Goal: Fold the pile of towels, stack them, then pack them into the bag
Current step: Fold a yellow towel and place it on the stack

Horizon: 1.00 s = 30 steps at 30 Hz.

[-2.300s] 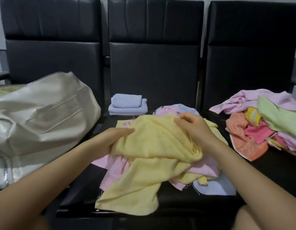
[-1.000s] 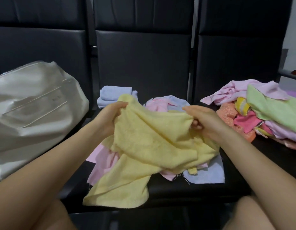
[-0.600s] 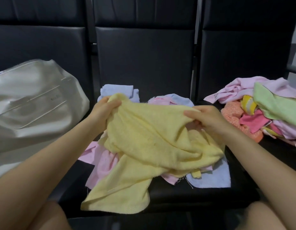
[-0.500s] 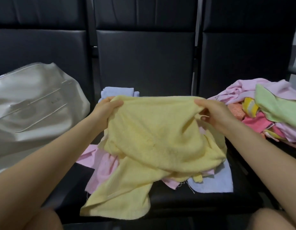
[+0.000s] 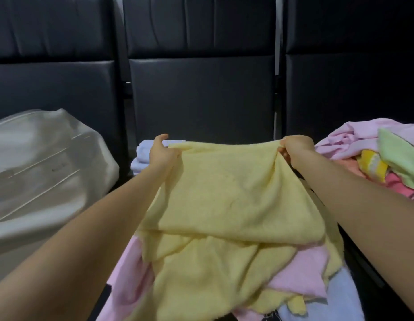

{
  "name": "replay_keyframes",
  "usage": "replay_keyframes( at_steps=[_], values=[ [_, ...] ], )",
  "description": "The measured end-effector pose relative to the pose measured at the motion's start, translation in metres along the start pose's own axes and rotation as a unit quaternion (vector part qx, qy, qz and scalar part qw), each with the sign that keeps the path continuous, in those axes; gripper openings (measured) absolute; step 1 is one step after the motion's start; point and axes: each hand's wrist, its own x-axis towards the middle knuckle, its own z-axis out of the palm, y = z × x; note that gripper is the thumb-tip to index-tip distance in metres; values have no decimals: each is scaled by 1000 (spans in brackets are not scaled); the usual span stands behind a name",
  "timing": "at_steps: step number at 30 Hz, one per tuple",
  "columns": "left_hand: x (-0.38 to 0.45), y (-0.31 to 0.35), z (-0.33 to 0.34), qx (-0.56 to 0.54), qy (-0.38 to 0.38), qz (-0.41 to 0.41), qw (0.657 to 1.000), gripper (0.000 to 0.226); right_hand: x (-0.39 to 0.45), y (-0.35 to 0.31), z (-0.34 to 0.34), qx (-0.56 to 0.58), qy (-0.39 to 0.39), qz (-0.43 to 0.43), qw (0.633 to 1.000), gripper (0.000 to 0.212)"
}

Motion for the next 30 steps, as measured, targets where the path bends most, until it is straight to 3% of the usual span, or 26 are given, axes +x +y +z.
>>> replay_keyframes(
  at_steps=[2, 4, 6, 7, 10, 13, 17, 22, 24, 27, 30],
  values=[
    [1, -16, 1, 18, 42, -26, 999, 19, 12, 12, 8, -29, -42, 13, 999, 22],
    [1, -34, 1, 31, -24, -71, 997, 34, 13, 27, 12, -47, -69, 32, 996, 18],
    [-1, -44, -4, 89, -91, -35, 991, 27, 9, 37, 11, -65, -66, 19, 996, 12],
    [-4, -45, -8, 97, -100, -11, 990, 19, 6, 39, 9, -85, -60, -5, 995, 18],
    [-9, -44, -27, 141, -126, 18, 982, 20, -17, 35, -5, -94, -34, -62, 993, 30],
    [-24, -39, -57, 183, -146, 14, 972, 16, -51, 37, -25, -58, -7, -97, 994, 9],
    [-51, -44, -89, 187, -150, 36, 970, 19, -96, 52, -51, -66, -26, -132, 989, 17],
    [-80, -58, -124, 262, -180, 42, 947, 23, -124, 64, -74, -168, -42, -145, 974, 33],
    [-87, -55, -135, 214, -200, 24, 956, 26, -135, 62, -80, -156, -62, -112, 980, 44],
    [-99, -49, -148, 162, -213, 9, 964, 27, -152, 63, -90, -31, -172, 4, 985, 38],
    [-107, -46, -155, 137, -193, 29, 971, 14, -162, 66, -99, 23, -220, 24, 975, 40]
  ],
)
